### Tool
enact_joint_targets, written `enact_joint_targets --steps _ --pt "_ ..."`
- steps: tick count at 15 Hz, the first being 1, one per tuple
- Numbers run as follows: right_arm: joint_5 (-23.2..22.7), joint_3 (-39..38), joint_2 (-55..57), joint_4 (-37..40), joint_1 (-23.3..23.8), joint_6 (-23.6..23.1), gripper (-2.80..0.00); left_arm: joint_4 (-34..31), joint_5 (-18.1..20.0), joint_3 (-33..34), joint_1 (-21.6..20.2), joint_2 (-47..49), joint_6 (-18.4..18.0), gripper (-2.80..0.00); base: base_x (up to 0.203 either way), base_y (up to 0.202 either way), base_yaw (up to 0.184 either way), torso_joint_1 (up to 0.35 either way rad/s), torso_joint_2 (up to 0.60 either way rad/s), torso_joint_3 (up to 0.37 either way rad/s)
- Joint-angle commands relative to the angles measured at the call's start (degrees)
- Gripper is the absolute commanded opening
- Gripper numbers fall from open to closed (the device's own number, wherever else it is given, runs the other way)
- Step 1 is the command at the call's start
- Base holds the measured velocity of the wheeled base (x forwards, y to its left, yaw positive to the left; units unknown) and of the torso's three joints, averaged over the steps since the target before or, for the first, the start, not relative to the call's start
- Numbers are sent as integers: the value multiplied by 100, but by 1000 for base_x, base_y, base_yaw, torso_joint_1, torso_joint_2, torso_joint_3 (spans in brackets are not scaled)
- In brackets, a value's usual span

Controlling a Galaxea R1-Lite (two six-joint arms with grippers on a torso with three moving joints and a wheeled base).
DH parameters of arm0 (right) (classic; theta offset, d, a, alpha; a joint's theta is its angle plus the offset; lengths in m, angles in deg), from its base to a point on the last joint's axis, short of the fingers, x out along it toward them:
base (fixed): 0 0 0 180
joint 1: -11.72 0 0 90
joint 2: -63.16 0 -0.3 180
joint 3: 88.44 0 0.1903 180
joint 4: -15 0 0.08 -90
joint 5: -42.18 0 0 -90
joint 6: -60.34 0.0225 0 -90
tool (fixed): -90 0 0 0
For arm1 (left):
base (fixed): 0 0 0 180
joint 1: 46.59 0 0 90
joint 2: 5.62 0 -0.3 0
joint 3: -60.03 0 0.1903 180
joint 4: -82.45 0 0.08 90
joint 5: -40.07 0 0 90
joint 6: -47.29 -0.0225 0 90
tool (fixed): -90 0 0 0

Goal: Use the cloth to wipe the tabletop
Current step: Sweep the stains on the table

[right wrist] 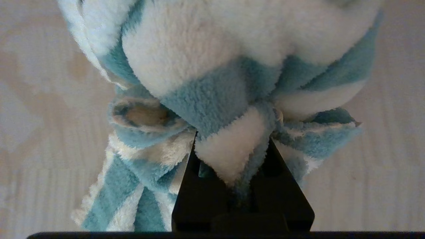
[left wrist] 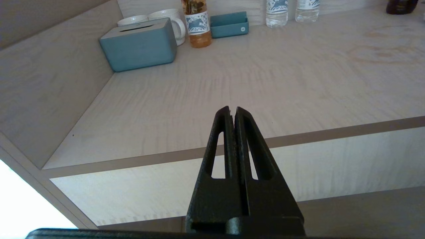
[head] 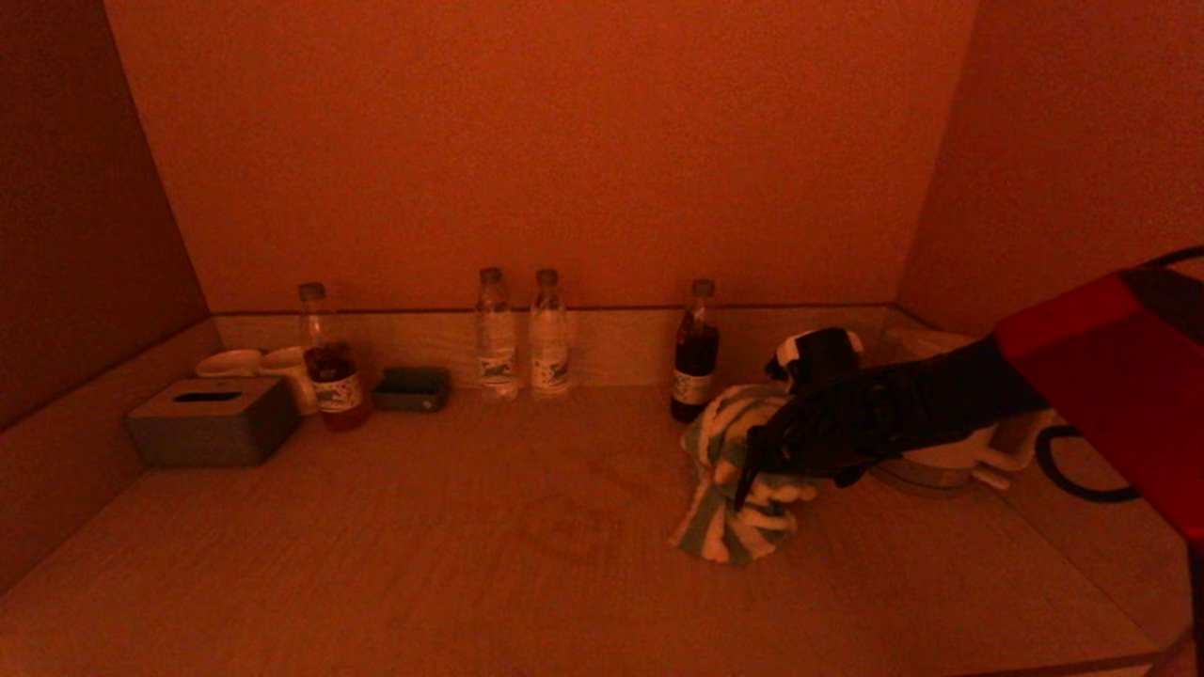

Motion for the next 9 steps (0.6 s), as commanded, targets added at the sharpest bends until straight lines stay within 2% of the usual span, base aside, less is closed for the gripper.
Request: enact_joint_targets --steps 1,9 --pt "-21 61 213 -6 -27 12 -280 0 7 0 -5 0 -4 -280 0 0 0 0 0 0" --pt "-48 211 530 -24 -194 21 -280 0 -1 0 4 0 -4 -280 0 0 0 0 0 0"
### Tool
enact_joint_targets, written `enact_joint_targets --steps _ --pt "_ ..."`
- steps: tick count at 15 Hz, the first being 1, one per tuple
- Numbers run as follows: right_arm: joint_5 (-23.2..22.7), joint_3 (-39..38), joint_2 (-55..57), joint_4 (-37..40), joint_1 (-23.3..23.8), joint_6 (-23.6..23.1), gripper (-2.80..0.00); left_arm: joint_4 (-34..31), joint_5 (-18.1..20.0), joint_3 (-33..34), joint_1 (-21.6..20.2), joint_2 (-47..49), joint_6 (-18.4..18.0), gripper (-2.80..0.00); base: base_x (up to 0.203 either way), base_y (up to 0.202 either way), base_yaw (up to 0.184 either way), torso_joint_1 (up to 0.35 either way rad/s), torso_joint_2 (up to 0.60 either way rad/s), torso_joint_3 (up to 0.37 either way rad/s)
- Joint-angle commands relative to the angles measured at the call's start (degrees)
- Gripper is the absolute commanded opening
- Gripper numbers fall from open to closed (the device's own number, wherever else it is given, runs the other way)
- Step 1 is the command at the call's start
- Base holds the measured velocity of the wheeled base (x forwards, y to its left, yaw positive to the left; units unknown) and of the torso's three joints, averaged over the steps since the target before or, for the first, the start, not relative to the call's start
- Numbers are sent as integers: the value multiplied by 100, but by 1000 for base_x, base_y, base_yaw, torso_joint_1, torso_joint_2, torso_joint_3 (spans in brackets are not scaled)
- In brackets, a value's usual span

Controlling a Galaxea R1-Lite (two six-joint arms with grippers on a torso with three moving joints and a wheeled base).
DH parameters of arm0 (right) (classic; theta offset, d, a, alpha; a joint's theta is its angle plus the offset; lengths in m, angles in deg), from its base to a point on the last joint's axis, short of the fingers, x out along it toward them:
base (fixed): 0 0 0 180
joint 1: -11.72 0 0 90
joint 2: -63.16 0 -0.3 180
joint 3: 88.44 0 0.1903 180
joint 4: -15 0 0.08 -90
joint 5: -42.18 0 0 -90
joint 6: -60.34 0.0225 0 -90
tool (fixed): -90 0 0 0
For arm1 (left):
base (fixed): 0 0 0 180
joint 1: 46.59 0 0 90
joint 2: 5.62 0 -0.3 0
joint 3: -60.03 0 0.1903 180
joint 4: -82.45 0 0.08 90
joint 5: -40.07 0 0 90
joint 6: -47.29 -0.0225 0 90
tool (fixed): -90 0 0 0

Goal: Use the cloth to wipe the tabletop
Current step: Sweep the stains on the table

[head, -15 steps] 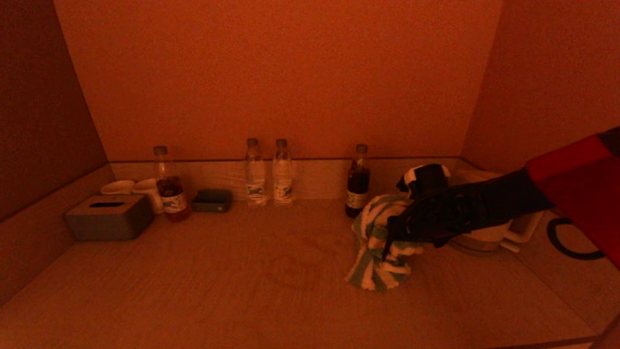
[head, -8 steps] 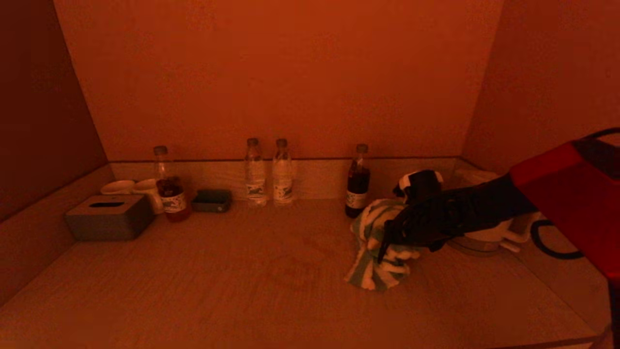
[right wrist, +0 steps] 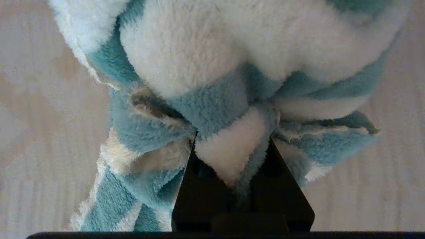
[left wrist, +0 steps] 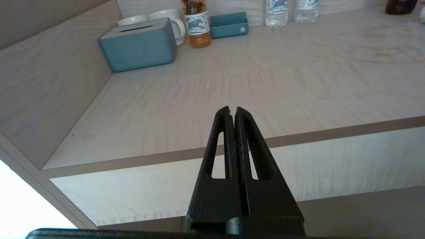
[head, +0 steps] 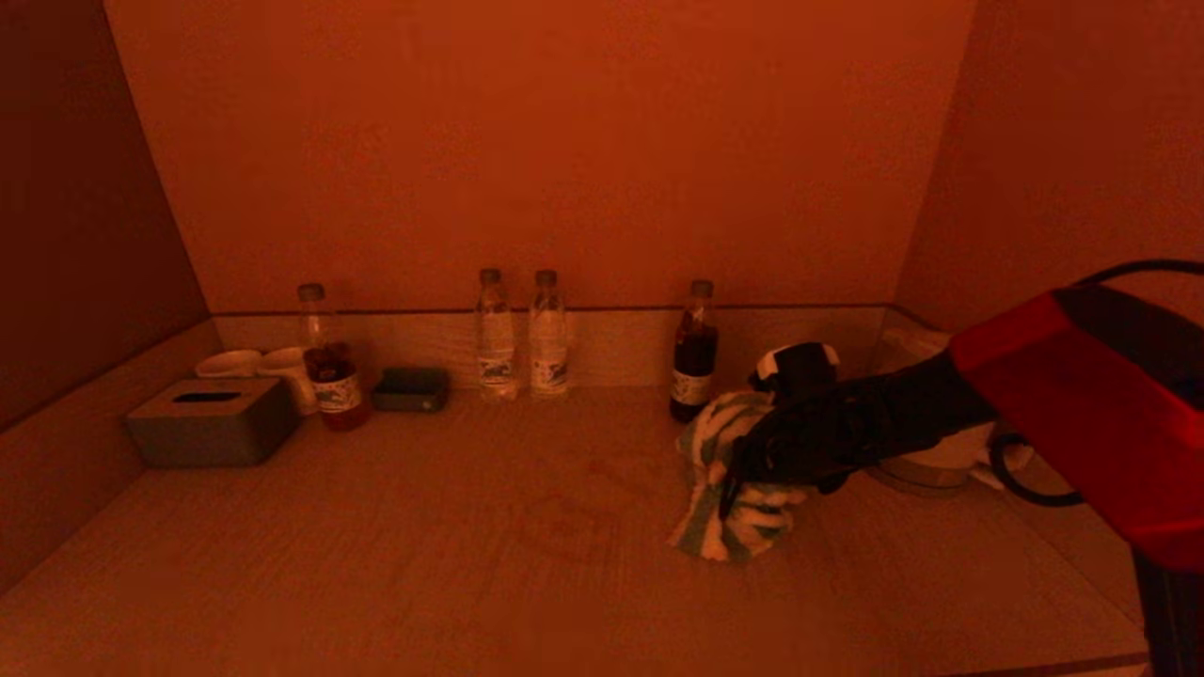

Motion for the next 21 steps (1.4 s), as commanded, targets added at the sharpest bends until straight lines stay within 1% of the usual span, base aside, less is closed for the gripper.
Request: enact_joint_targets --steps 1,3,7,16,17,18,21 --pt "-15 41 113 16 -46 9 -280 0 5 0 -11 0 -4 -280 0 0 0 0 0 0" --pt "-21 267 346 22 -237 13 -280 0 12 0 -2 0 -4 -280 0 0 0 0 0 0" --pt "-22 496 573 34 -448 35 -280 0 5 0 -11 0 -4 -280 0 0 0 0 0 0" --pt "-22 532 526 47 -685 106 -280 0 14 0 -11 0 -4 -280 0 0 0 0 0 0" --pt "-22 484 383 55 -841 106 -280 0 14 0 -11 0 -4 -280 0 0 0 0 0 0" --pt "-22 460 352 60 -880 105 -280 0 11 0 -9 0 -4 -280 0 0 0 0 0 0" --pt "-41 431 160 60 -1214 53 -280 0 5 0 -11 0 -4 -280 0 0 0 0 0 0"
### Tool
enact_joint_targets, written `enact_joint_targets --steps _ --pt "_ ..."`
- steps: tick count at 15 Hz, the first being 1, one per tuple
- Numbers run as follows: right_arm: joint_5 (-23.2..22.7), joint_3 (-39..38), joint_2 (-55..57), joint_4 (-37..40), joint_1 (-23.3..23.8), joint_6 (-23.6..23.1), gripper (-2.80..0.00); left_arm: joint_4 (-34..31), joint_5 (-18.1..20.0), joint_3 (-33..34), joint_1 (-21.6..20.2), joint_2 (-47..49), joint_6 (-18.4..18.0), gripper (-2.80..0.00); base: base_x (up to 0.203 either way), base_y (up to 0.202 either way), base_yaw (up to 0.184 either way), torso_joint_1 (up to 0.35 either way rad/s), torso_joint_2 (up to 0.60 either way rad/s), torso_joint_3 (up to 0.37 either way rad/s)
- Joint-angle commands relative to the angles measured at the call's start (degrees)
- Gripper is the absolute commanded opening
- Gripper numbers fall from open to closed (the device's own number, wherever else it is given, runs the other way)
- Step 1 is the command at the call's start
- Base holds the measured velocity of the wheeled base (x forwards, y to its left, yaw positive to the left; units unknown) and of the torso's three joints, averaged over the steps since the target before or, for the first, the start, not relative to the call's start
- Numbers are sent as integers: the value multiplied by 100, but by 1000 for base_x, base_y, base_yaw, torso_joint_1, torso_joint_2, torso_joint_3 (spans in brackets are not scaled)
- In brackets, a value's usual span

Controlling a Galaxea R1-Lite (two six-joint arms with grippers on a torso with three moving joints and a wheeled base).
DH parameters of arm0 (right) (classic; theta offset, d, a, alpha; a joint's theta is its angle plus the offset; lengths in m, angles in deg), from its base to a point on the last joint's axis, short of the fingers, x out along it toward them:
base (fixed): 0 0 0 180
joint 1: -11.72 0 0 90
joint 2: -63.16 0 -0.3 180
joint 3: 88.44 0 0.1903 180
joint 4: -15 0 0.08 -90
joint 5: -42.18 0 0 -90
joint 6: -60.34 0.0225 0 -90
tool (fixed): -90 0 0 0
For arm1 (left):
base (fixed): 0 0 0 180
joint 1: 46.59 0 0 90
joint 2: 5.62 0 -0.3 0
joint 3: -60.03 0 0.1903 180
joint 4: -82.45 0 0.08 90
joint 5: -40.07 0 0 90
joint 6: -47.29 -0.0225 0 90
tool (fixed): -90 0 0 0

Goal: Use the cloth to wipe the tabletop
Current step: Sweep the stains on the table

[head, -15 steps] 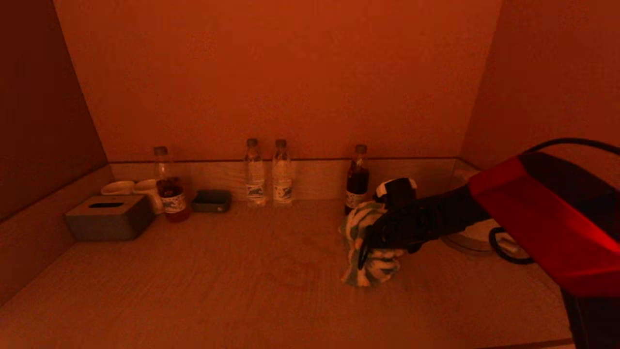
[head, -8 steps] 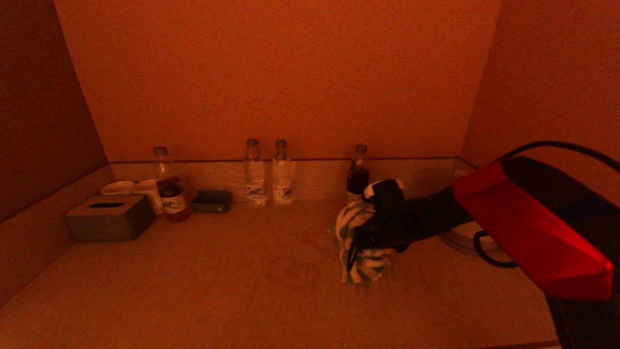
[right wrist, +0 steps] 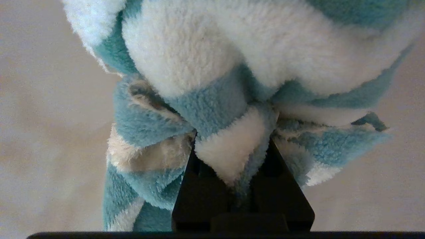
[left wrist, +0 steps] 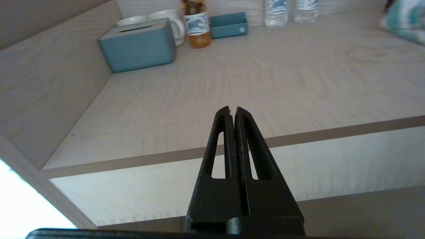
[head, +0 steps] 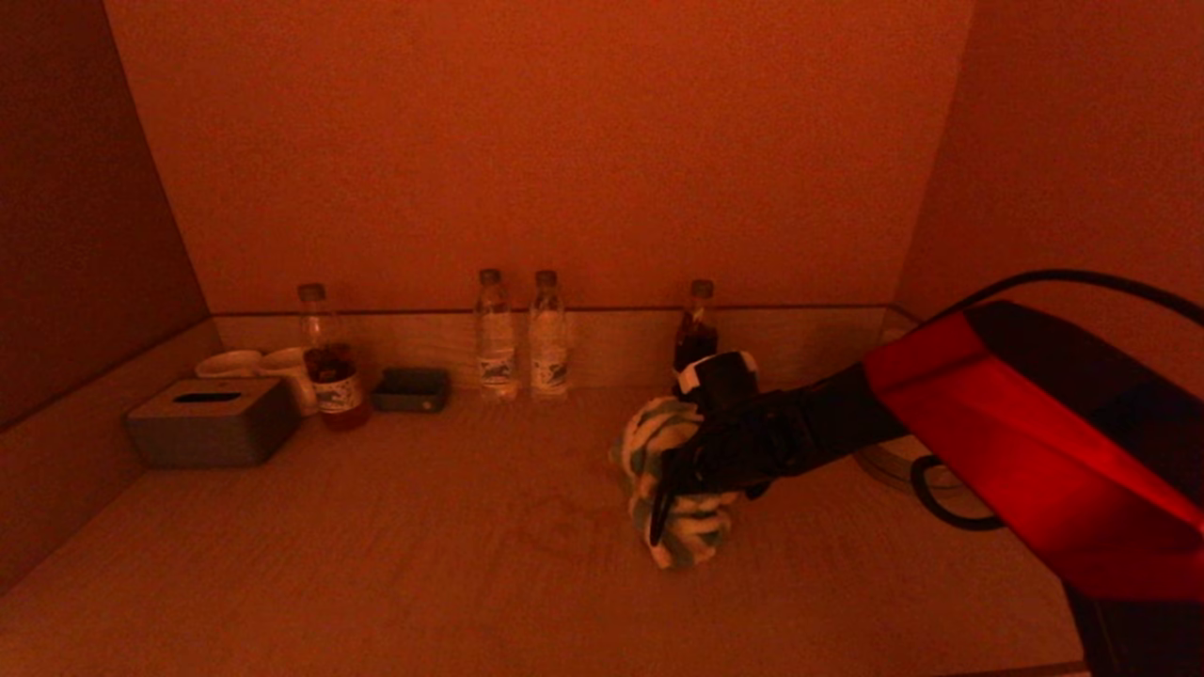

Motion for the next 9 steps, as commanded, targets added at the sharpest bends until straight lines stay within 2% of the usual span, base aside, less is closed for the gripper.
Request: enact_joint_targets --steps 1,5,6,9 --pt "9 16 -128 -33 -210 -23 -280 1 -1 0 4 0 -4 -280 0 0 0 0 0 0" --pt "8 27 -142 -24 -462 -46 -280 1 7 0 -5 0 -4 -280 0 0 0 0 0 0" --pt "8 46 -131 -30 -712 -51 -280 1 7 0 -5 0 -4 -280 0 0 0 0 0 0" --pt "10 74 -74 -40 -989 -80 -280 1 7 0 -5 0 -4 -280 0 0 0 0 0 0"
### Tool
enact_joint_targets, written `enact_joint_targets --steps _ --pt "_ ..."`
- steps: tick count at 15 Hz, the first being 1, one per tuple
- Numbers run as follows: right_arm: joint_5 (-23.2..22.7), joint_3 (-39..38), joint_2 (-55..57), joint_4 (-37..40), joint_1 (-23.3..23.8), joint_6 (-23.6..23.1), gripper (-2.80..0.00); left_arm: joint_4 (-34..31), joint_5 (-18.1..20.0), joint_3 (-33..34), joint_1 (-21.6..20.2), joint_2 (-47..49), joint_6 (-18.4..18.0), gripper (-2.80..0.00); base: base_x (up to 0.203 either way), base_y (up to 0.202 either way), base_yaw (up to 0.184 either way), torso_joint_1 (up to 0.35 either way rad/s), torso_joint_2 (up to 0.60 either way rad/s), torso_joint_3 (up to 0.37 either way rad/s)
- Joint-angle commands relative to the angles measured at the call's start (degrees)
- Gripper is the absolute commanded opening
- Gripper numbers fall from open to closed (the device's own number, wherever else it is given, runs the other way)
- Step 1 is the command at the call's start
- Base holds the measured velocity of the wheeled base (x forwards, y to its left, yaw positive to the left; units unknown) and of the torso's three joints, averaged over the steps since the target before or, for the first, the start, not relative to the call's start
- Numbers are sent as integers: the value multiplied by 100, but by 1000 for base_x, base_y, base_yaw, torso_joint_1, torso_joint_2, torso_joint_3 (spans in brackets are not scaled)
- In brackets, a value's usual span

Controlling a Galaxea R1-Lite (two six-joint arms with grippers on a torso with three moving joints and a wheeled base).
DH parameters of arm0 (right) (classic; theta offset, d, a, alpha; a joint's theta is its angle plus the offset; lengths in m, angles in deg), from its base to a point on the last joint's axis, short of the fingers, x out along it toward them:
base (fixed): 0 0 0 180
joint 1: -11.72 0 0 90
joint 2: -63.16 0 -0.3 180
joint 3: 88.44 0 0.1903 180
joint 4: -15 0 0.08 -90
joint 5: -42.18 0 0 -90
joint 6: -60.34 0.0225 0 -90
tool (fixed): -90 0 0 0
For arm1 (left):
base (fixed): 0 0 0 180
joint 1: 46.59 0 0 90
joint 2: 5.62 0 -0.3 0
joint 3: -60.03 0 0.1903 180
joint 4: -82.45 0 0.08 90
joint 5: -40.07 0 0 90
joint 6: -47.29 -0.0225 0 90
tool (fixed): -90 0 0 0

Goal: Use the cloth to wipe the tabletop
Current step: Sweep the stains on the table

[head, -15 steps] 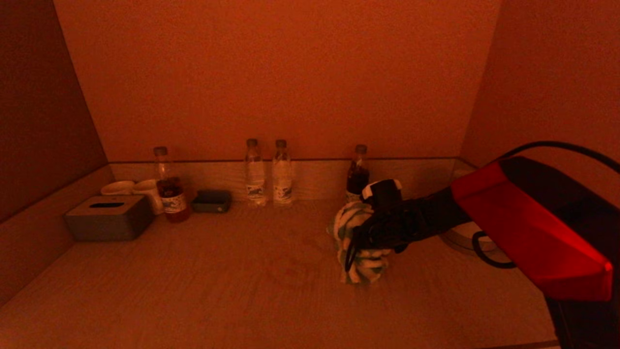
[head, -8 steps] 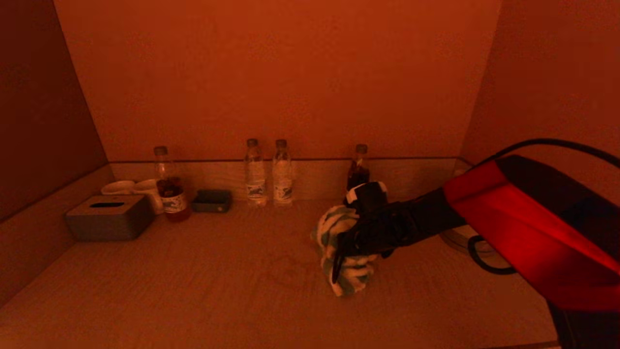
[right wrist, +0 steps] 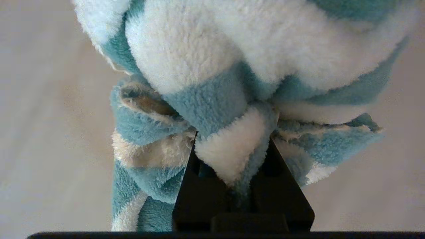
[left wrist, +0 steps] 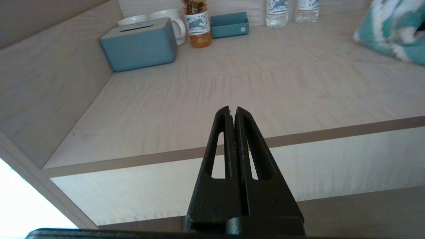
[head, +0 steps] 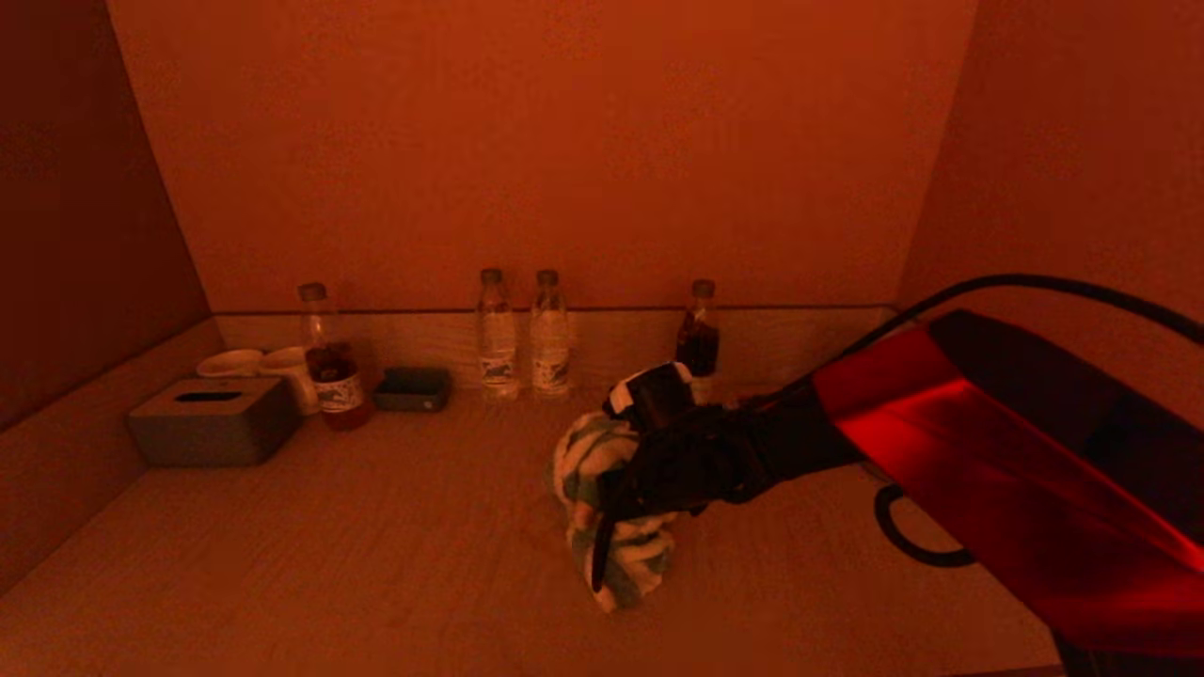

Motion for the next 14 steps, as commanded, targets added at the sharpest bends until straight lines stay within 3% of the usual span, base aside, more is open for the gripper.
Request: enact_joint_targets --steps 1,14 --pt "7 14 18 -12 -121 -5 -280 1 4 0 -6 0 -4 -280 0 0 0 0 0 0" --pt "7 542 299 41 -911 -66 -280 1 4 0 -6 0 -4 -280 0 0 0 0 0 0"
